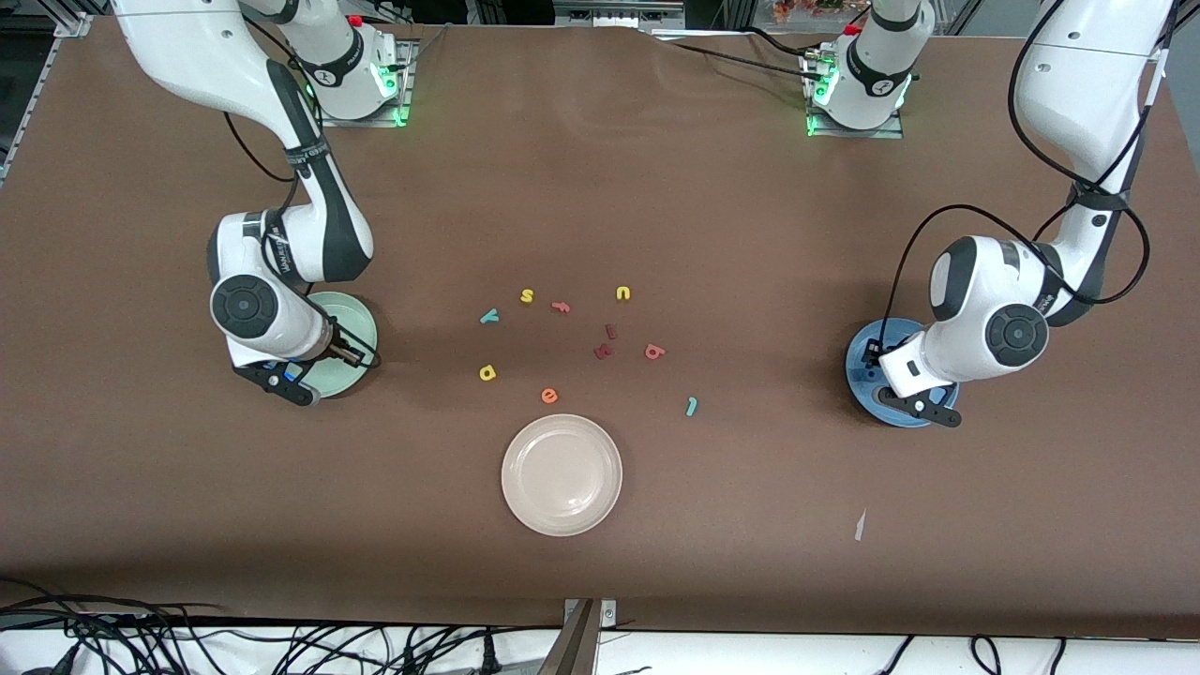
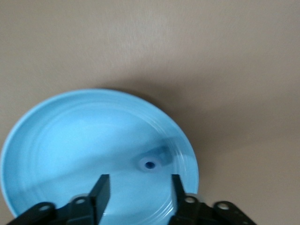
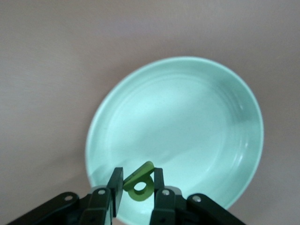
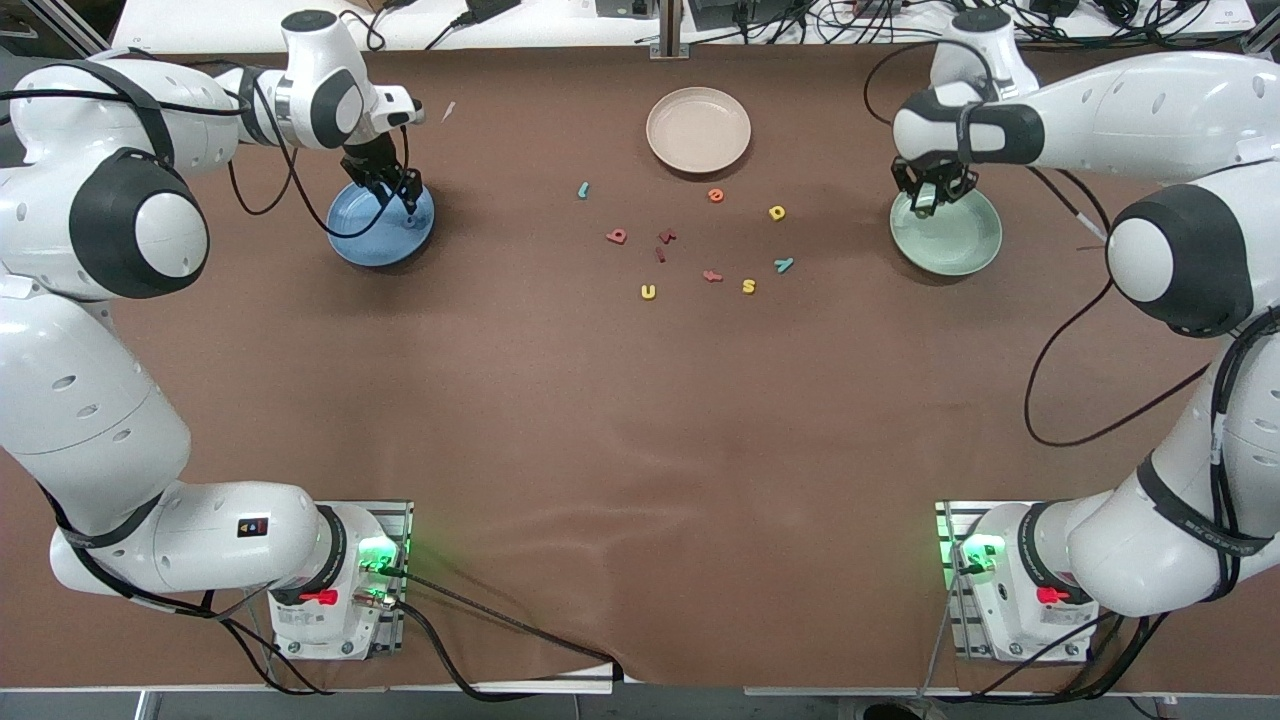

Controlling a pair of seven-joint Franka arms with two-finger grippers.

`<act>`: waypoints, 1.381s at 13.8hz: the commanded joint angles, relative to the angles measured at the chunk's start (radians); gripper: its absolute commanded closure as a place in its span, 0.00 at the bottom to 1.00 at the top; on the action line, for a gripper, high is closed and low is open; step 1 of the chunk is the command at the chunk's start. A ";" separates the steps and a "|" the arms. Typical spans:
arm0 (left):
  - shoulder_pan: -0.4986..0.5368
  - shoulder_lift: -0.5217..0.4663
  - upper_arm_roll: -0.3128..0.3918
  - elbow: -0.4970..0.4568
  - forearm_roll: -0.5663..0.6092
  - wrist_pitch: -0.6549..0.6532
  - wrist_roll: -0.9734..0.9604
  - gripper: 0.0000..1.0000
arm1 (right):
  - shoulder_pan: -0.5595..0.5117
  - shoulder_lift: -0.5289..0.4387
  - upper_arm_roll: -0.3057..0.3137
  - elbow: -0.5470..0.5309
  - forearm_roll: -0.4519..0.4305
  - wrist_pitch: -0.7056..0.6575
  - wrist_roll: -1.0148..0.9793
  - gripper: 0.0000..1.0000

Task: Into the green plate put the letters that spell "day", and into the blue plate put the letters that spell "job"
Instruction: 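Place the blue o and green letter on matching plates with both grippers, then grasp the teal l with the left gripper while the right gripper grasps yellow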

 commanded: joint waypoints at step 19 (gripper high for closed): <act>-0.468 0.436 0.050 0.635 -0.068 -0.058 -0.538 0.03 | 0.147 0.240 0.157 0.329 0.069 0.133 0.127 0.16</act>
